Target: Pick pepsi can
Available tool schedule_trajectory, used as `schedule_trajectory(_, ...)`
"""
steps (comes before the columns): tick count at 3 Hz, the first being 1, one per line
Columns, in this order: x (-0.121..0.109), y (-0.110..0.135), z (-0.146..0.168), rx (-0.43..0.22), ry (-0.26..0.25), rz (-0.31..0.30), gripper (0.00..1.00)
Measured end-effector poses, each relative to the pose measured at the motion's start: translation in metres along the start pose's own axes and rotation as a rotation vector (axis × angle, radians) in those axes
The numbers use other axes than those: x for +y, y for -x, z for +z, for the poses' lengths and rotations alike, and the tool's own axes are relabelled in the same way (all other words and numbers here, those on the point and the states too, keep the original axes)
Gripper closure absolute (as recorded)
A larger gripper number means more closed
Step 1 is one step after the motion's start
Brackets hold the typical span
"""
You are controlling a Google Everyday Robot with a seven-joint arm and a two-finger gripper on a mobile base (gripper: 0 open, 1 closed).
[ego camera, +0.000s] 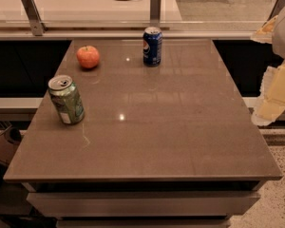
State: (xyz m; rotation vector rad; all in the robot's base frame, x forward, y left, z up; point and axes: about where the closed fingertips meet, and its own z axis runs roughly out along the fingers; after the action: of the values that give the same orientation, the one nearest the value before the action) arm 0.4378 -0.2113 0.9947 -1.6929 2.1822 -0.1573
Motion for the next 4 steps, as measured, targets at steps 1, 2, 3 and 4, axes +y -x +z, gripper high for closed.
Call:
schedule_trajectory(1,0.000,0.000,0.000,0.000,0.000,0.000,0.00)
schedule_trajectory(2,-0.015,0.000,0.005,-0.071,-0.023,0.064,0.00)
schedule_trajectory(3,-0.040,0.005,0.014,-0.172,-0.070,0.170,0.00)
schedule_trajectory(4,-0.064,0.019,0.027,-0.310,-0.126,0.246,0.00)
